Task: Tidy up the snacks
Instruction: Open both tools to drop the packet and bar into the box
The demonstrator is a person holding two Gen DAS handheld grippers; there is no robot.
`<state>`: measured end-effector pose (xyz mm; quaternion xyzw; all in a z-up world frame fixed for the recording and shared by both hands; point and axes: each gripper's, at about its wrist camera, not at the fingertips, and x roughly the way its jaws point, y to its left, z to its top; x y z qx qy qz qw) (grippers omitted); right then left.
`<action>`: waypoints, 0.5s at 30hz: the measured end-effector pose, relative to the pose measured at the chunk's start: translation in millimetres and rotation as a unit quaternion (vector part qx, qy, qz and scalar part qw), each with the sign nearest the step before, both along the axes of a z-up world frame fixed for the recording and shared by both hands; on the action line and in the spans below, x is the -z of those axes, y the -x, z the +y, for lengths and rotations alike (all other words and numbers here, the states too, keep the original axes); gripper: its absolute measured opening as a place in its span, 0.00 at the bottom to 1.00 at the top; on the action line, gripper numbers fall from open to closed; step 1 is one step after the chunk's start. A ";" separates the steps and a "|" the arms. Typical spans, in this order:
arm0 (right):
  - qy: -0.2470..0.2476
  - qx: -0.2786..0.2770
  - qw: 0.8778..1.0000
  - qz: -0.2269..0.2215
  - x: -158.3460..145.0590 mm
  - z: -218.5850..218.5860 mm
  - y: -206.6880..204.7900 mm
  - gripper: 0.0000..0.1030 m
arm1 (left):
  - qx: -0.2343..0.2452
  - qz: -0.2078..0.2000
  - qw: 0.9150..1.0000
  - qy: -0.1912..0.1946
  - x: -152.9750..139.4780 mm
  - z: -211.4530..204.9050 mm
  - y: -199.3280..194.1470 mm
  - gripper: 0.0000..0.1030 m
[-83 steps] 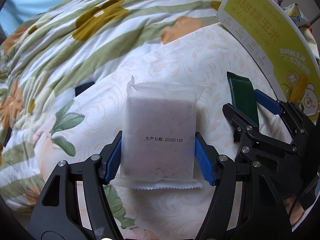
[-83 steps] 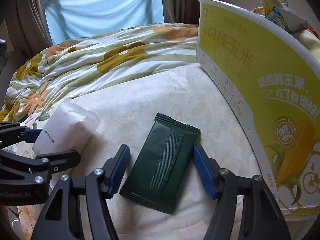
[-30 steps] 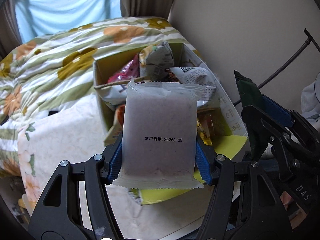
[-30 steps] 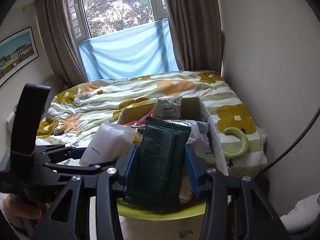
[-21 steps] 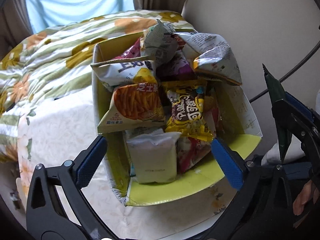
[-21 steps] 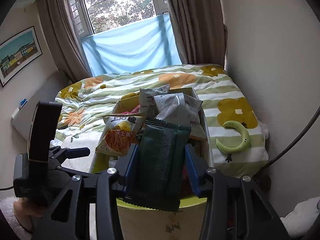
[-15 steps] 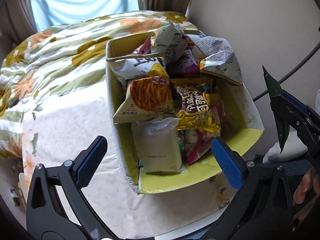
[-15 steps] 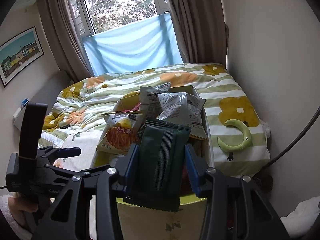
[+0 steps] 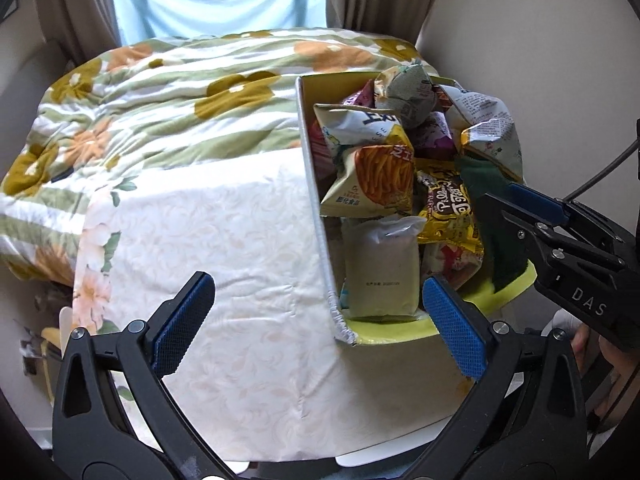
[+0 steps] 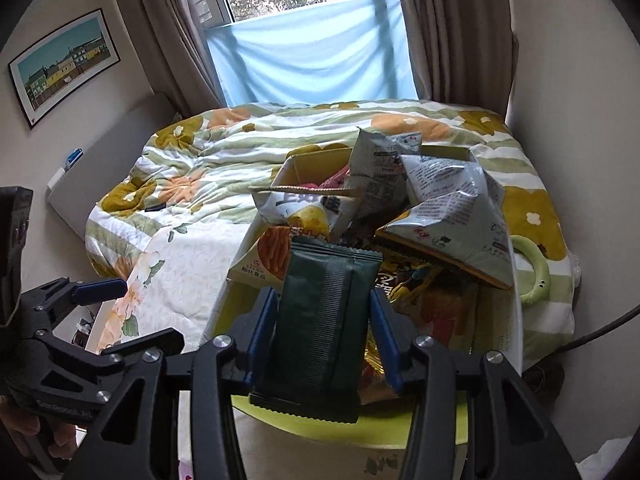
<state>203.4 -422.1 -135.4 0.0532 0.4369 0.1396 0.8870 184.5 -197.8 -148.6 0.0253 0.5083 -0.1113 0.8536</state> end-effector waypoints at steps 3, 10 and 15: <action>0.010 0.015 1.000 0.002 5.0 1.2 5.6 0.97 | -0.003 0.004 1.000 -0.006 6.8 7.2 6.3 1.00; 0.014 0.050 0.999 0.013 3.0 -2.2 32.0 1.00 | -0.008 0.018 1.000 0.003 16.5 26.9 24.6 1.00; 0.017 0.069 0.997 -0.009 -20.3 7.9 54.4 1.00 | -0.003 -0.018 1.000 0.003 -12.1 43.4 43.4 1.00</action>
